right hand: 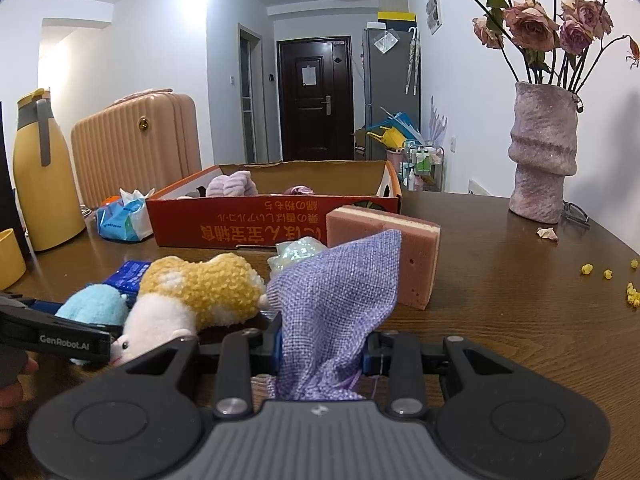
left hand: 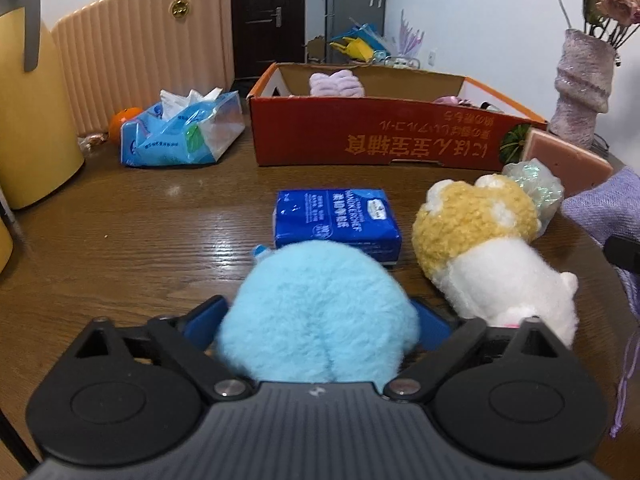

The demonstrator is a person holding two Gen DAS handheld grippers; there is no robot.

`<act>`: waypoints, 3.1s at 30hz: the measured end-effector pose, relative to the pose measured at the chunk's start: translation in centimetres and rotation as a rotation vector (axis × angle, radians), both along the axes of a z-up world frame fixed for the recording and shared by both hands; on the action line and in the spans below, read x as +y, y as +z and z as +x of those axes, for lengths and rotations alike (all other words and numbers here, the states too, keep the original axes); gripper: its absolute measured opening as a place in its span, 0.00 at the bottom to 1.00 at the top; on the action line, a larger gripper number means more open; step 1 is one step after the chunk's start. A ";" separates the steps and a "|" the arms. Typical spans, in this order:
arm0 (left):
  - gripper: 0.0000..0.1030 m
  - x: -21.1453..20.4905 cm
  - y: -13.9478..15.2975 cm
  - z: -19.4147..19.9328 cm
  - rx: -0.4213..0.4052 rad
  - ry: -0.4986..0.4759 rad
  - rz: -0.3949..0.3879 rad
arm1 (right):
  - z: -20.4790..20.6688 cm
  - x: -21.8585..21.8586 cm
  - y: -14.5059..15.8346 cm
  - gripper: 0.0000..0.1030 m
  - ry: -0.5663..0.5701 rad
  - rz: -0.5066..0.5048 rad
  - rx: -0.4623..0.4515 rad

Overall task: Organize soft objects
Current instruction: 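Close the left gripper on the blue fuzzy pom-pom, then carry the pom-pom and mesh pouch with both grippers over the red box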

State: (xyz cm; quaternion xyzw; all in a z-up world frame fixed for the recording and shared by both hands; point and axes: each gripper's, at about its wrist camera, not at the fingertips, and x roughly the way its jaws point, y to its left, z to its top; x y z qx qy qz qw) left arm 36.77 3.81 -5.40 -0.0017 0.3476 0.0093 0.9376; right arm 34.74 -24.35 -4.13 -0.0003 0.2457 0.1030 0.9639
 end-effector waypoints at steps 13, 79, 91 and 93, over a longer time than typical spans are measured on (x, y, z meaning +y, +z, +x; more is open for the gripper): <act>0.81 0.2 1.6 -1.6 -0.106 0.031 0.028 | -0.5 -0.1 0.4 0.31 -0.022 0.011 -0.034; 0.81 1.8 10.3 6.0 -0.423 0.199 -0.142 | 8.2 5.7 5.4 0.31 -0.065 0.174 -0.303; 0.81 1.0 9.9 10.1 -0.426 0.181 -0.119 | 12.8 5.7 5.7 0.31 -0.097 0.199 -0.295; 0.81 0.9 9.8 10.8 -0.426 0.178 -0.118 | 13.6 5.7 5.7 0.31 -0.102 0.199 -0.293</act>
